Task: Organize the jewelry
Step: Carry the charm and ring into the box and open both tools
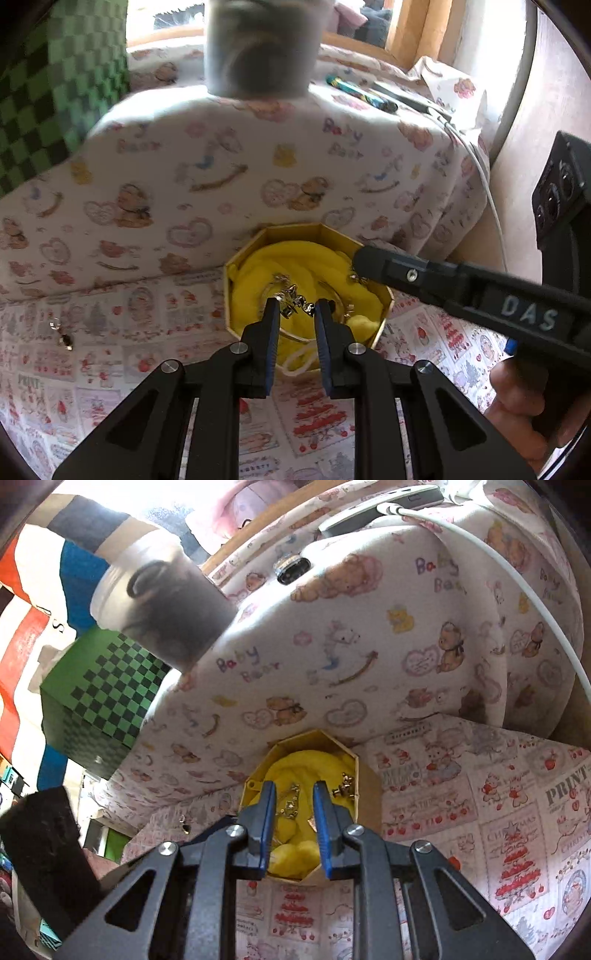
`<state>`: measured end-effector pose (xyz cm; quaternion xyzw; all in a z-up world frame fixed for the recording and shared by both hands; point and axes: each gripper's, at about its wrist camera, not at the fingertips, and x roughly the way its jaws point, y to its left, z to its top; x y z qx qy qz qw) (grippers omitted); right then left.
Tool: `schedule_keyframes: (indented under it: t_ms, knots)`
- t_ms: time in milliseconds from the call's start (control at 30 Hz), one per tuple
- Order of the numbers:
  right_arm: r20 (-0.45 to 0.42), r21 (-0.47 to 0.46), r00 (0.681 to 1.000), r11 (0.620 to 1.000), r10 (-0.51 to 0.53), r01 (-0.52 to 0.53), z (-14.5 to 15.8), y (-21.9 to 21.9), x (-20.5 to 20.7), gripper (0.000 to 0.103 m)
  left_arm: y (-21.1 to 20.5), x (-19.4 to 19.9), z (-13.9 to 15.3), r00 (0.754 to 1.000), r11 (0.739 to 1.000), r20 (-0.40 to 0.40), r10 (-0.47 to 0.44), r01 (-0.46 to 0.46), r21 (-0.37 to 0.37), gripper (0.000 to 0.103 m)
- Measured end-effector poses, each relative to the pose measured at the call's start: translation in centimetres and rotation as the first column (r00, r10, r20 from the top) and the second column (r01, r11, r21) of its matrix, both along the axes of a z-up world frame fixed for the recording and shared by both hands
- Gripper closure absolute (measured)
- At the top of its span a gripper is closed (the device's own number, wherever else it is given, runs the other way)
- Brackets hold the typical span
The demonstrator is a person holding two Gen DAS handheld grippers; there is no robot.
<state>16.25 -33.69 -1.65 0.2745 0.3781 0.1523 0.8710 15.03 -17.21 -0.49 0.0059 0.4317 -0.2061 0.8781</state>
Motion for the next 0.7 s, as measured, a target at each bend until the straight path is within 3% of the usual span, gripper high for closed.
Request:
schedule_keyframes:
  t_ms: [200, 400, 633, 700]
  knots:
    - [0.005, 0.002, 1.000, 1.000, -0.024, 0.024, 0.2, -0.6, -0.2, 0.084, -0.1, 0.0, -0.2, 1.000, 1.000, 0.008, -0.014, 0.014, 0.006, 0.079]
    - [0.023, -0.073, 0.999, 0.997, -0.035, 0.037, 0.6, 0.0, -0.4, 0.084, 1.1, -0.4, 0.6, 0.998, 0.997, 0.060, 0.017, -0.021, 0.068, 0.076]
    - [0.080, -0.146, 0.996, 0.989, -0.026, 0.037, 1.4, 2.0, -1.0, 0.084, 5.5, -2.4, 3.7, 0.984, 0.994, 0.157, 0.082, -0.093, 0.060, 0.066]
    - [0.110, -0.186, 0.993, 0.981, -0.034, 0.054, 1.8, 2.6, -1.4, 0.078, 6.6, -3.3, 4.9, 0.974, 0.991, 0.199, 0.104, -0.118, 0.060, 0.059]
